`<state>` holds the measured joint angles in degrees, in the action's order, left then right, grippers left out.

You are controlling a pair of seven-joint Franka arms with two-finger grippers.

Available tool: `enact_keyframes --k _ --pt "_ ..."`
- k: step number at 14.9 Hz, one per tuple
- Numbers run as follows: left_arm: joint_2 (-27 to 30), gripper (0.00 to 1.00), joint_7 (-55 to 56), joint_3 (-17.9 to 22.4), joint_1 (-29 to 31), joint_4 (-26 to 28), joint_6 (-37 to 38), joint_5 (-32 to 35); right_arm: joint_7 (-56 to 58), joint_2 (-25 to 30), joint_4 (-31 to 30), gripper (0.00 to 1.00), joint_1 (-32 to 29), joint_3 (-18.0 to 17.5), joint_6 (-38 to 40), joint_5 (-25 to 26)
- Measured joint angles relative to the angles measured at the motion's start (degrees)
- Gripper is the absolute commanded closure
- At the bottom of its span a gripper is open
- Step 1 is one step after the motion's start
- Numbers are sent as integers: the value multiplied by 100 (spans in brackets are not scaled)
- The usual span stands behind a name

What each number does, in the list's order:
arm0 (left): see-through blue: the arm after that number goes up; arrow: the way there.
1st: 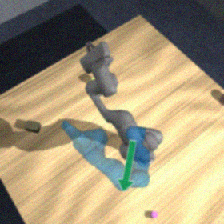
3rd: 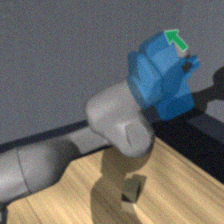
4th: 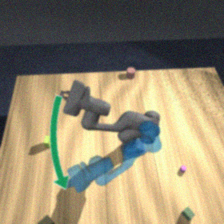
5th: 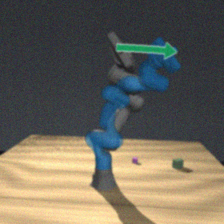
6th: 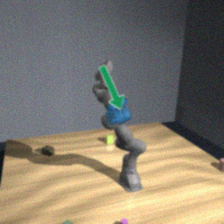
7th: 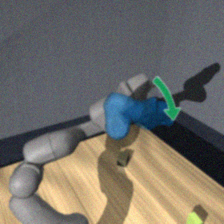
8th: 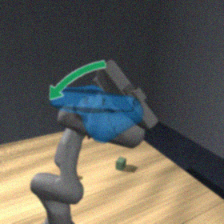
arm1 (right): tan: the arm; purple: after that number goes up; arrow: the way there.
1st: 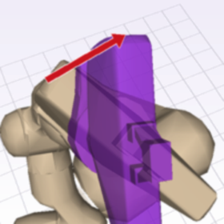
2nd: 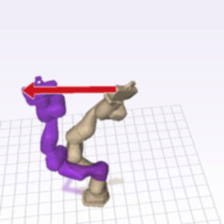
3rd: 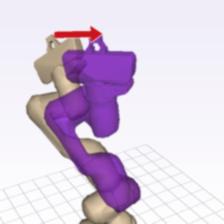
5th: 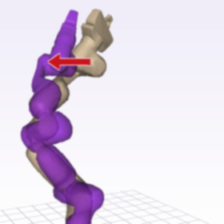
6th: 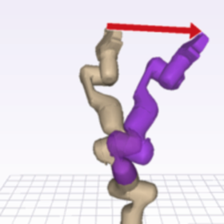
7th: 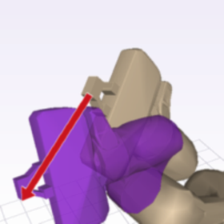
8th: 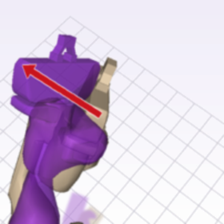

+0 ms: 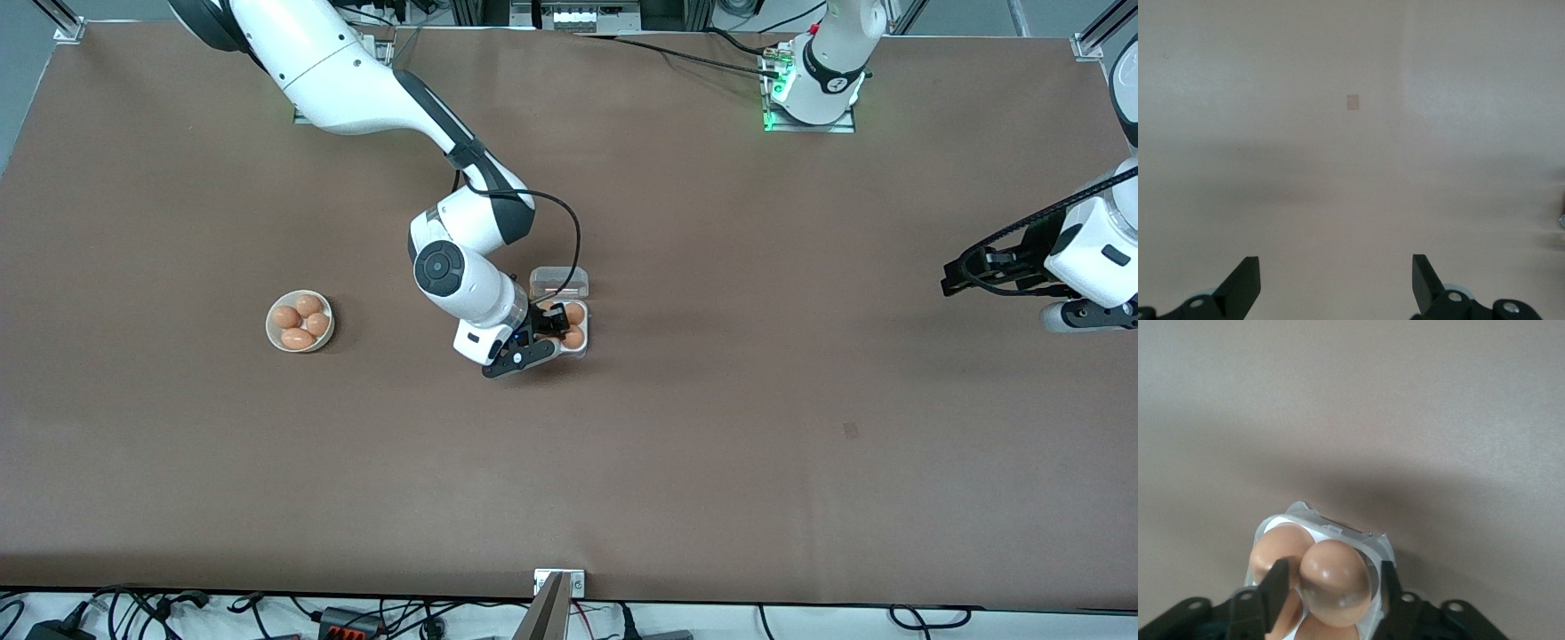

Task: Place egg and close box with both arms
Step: 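Lower the egg into the empty carton slot and open the right gripper, then withdraw the right gripper from the carton back past the bowl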

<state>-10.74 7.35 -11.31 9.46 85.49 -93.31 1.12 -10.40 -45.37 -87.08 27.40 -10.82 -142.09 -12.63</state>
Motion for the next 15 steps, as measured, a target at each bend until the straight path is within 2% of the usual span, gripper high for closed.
enact_keyframes --k 4,10,15 --pt "0 0 0 0 0 0 0 0 -129 161 55 0 -8 91 264 2" --pt "0 0 0 0 0 0 0 0 -164 557 457 0 -16 437 1439 2" --pt "0 0 0 0 0 0 0 0 -243 780 1174 0 -14 1131 2987 42"
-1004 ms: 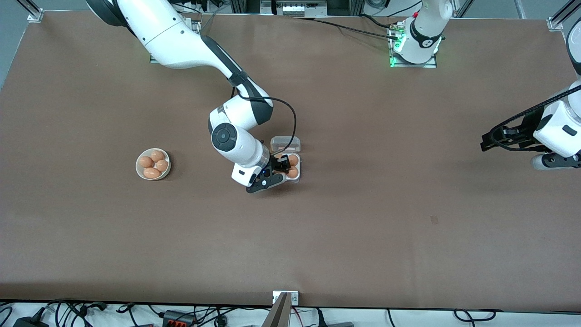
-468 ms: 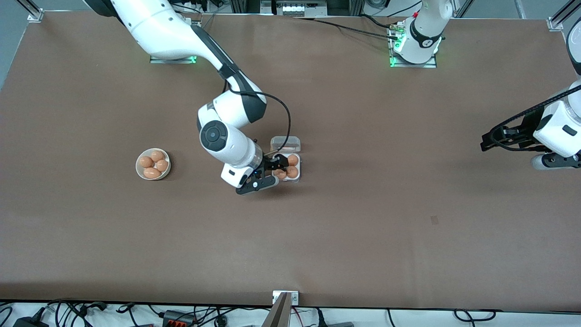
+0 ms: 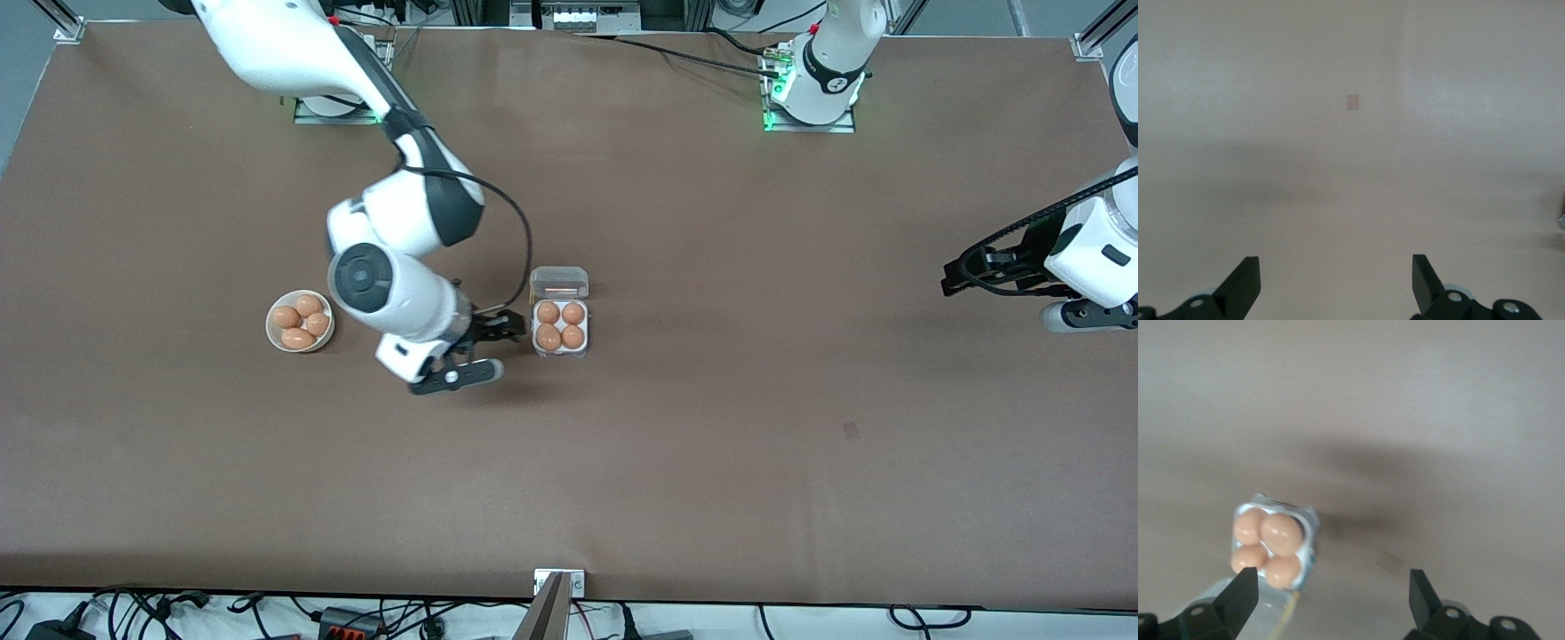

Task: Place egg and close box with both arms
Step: 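Withdraw the right gripper from the carton back past the bowl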

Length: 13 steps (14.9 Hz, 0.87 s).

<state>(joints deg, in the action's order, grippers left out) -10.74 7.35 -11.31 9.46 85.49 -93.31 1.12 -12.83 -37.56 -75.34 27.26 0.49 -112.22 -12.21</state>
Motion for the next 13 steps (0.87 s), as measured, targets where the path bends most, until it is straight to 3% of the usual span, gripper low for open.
enact_keyframes --k 7,13 --pt "0 0 0 1 1 0 0 0 0 706 271 0 -35 1123 1431 455" --pt "0 0 0 2 1 0 0 0 12 991 282 0 -96 1820 1621 462"
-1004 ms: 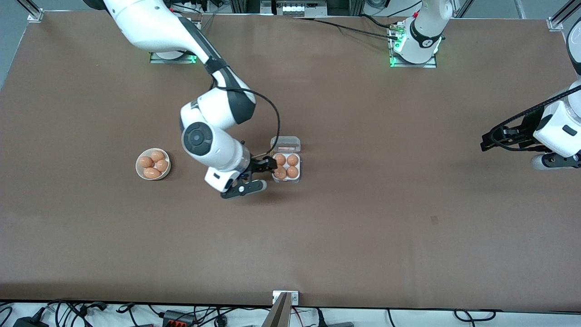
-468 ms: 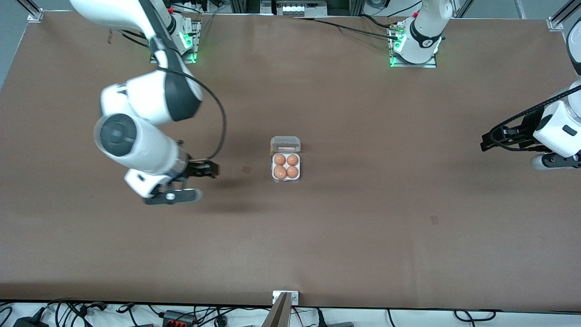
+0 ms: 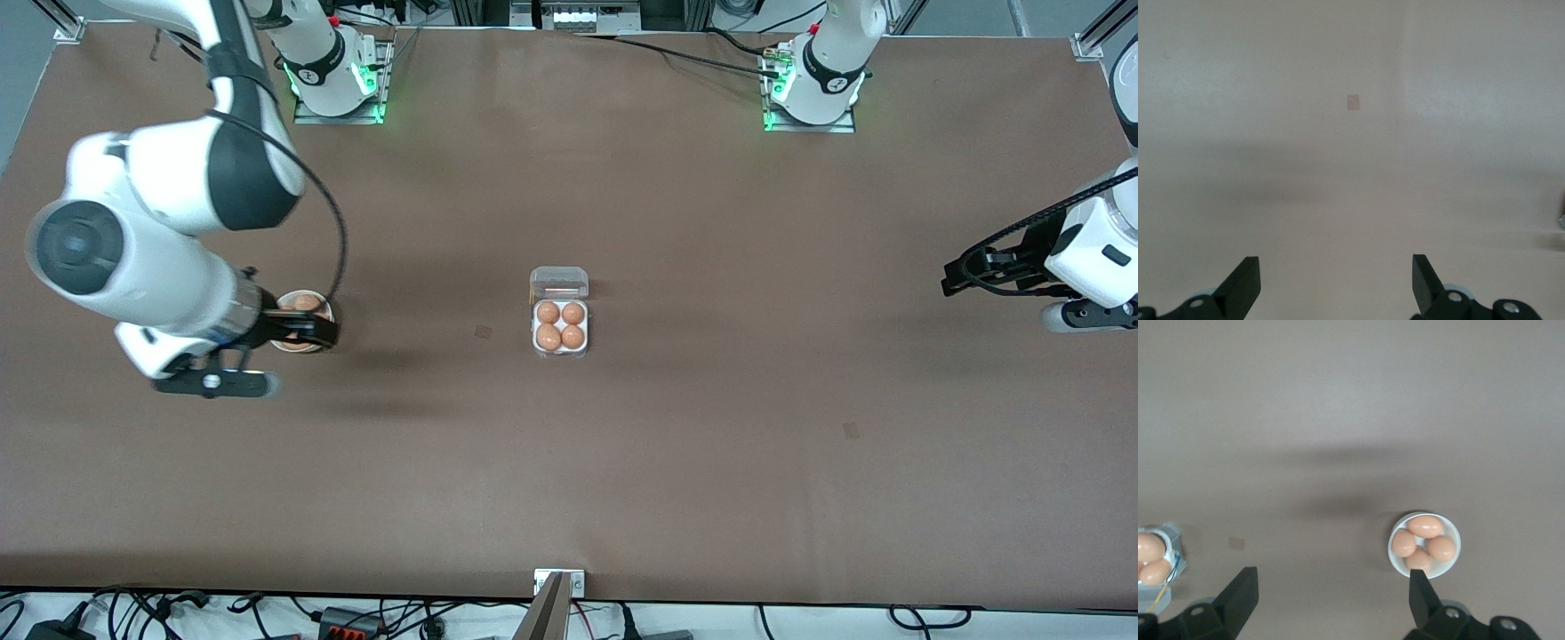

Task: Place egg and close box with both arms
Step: 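Withdraw the right gripper from the carton back past the bowl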

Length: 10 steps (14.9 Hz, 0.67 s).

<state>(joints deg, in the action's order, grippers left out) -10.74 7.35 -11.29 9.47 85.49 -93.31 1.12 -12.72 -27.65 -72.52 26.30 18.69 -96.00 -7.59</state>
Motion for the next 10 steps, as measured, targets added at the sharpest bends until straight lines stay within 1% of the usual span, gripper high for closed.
enact_keyframes --k 2,4,5,7,8,10 --pt "0 0 0 0 0 0 0 0 6 131 50 0 -160 83 29 0" --pt "0 0 0 0 0 0 0 0 28 244 205 0 -510 16 117 0" --pt "0 0 0 0 0 0 0 0 86 322 271 0 -829 -186 165 1" --pt "0 0 0 1 0 0 0 0 306 485 326 0 -1571 -751 213 2" --pt "0 0 0 1 0 0 0 0 518 559 330 0 -1868 -944 224 2" --pt "0 0 0 1 0 0 0 0 949 681 329 0 -2181 -1073 261 2"
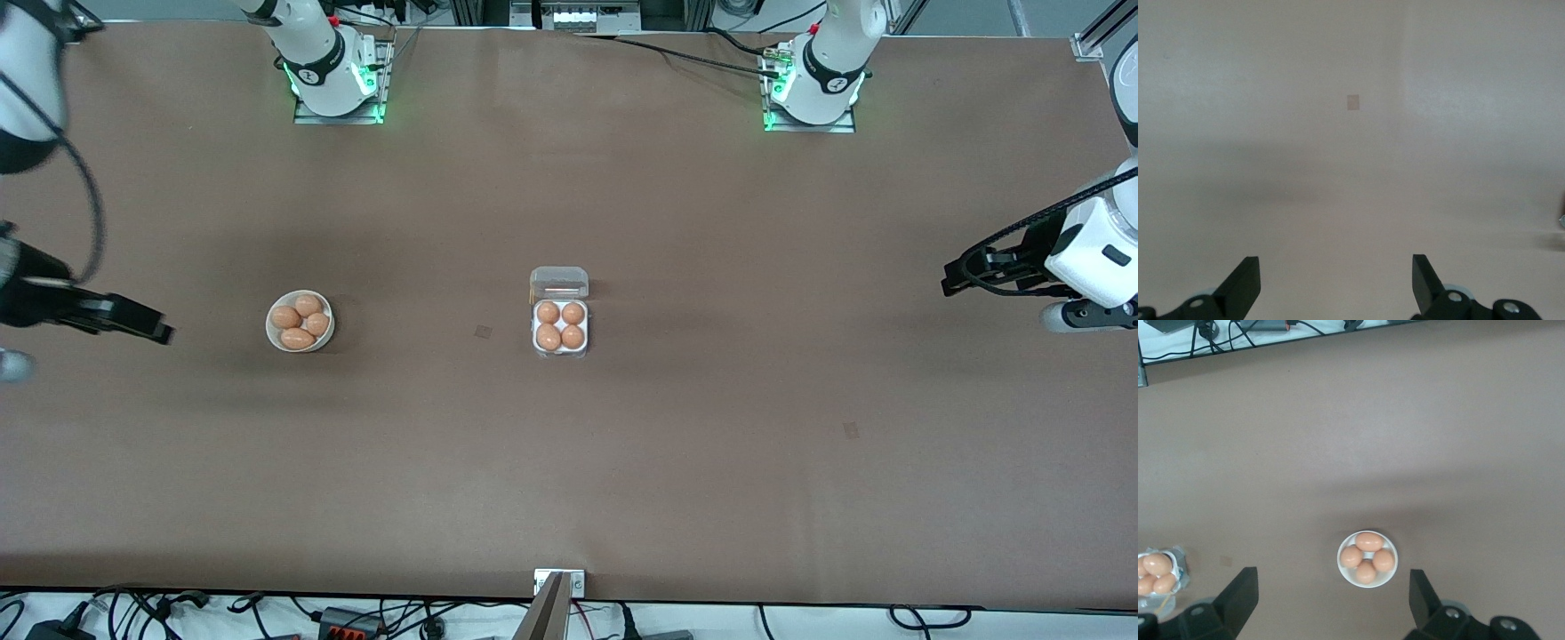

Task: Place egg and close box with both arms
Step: 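Withdraw the right gripper from the carton back past the bowl, then reach the left gripper toward the open carton lid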

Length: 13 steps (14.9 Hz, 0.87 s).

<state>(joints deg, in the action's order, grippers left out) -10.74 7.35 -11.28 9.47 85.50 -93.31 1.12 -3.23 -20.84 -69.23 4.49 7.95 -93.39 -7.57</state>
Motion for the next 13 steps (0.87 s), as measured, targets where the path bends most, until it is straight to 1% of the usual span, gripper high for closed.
enact_keyframes --k 4,7,10,12,13 --pt "0 0 0 0 0 0 0 0 257 254 -112 0 -130 -42 269 47" --pt "-1 0 0 -1 -2 0 0 0 279 437 -220 0 -122 -101 520 310" --pt "-37 0 0 -9 -25 6 0 0 304 730 -658 0 20 -145 491 575" --pt "-61 0 0 -11 -28 7 0 0 306 983 -1174 0 71 -153 242 622" --pt "-68 10 0 -11 -27 7 0 0 318 1117 -1459 0 72 -152 75 629"
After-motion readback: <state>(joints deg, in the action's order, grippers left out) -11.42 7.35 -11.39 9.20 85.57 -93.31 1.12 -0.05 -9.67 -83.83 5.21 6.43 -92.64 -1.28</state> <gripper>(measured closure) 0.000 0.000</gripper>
